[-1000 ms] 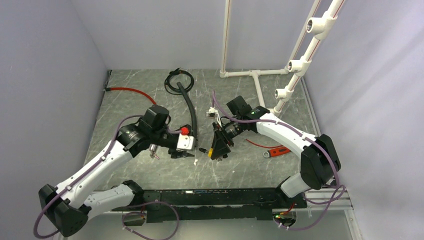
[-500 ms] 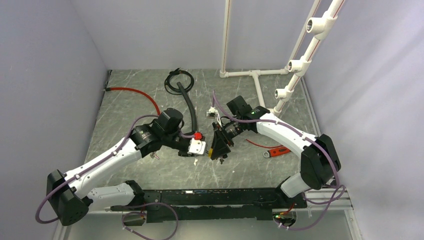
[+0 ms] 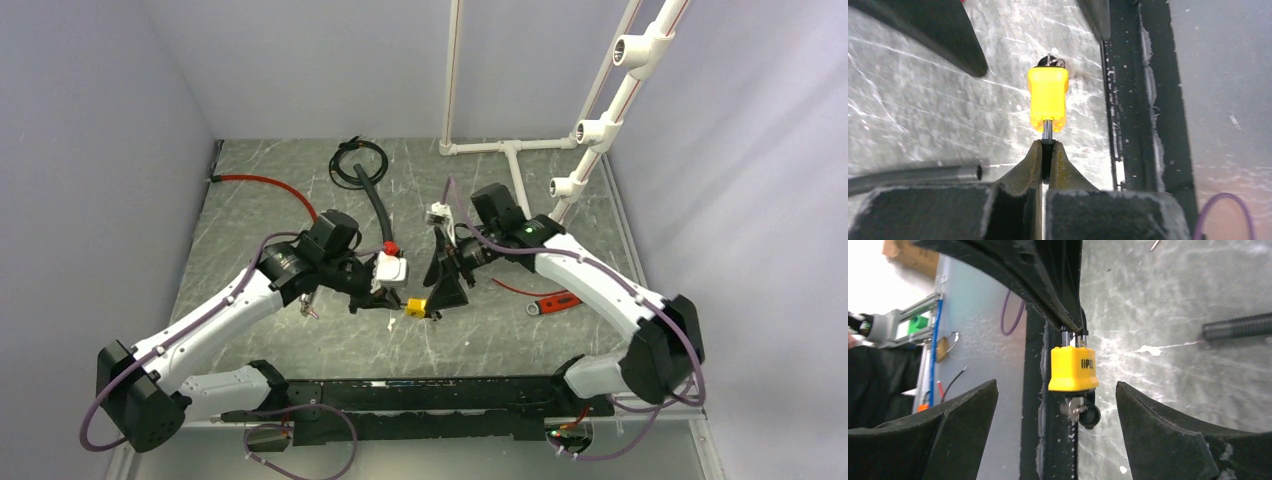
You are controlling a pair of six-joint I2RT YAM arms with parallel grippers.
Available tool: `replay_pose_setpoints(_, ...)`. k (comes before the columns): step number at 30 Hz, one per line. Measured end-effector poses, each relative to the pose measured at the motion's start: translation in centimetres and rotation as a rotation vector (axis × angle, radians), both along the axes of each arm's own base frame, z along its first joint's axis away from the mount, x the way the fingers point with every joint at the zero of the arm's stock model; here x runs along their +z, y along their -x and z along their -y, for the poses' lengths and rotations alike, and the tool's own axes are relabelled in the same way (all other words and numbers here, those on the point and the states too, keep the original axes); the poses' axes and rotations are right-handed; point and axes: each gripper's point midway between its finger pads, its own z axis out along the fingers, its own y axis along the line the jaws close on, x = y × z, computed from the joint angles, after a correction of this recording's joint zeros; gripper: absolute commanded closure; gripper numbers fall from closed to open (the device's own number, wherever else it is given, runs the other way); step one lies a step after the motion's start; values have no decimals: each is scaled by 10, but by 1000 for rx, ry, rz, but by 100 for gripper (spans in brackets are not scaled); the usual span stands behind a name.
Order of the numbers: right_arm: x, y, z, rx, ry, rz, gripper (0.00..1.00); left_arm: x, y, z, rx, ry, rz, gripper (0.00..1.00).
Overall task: Lock with the key
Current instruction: Lock the lock.
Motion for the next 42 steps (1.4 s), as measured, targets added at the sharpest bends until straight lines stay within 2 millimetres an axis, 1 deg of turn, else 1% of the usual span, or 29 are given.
replay_pose_setpoints(3, 16, -4, 5, -40, -40, 97, 6, 2, 4, -8, 33, -13, -94, 100)
replay_pose_setpoints(5, 25, -5, 10, -69, -68, 169, 5, 9, 8, -8, 35, -5, -130, 100)
replay_pose_setpoints(7, 32, -6, 14, -98, -94, 242, 3, 20, 10, -6, 41, 16, -166, 100)
replay_pose_setpoints(9, 35, -7, 17, -126, -113, 291, 2, 32, 10, -4, 50, 43, -197, 100)
replay_pose_setpoints(12, 37, -9, 20, -171, -129, 336, 0, 44, 6, -3, 71, 72, -233, 100)
replay_pose_setpoints(17, 40, -12, 17, -198, -140, 351, 0, 50, -1, 0, 100, 79, -278, 100)
replay_pose_setpoints(20, 40, -8, 15, -166, -152, 349, 4, 53, -4, 4, 110, 81, -293, 100)
replay_pose_setpoints(22, 37, -4, 13, -142, -156, 344, 9, 57, -7, 6, 116, 90, -293, 100)
replay_pose_setpoints(27, 23, -2, 8, -86, -134, 345, 23, 62, -11, 10, 123, 103, -296, 100)
replay_pose_setpoints(32, 10, 7, 10, -37, -104, 352, 32, 64, -16, 13, 124, 103, -293, 100)
replay_pose_setpoints(36, 8, 12, 9, -6, -98, 366, 36, 63, -17, 15, 119, 98, -300, 100)
replay_pose_setpoints(42, 10, 11, 4, 17, -97, 390, 46, 65, -17, 17, 108, 101, -310, 100)
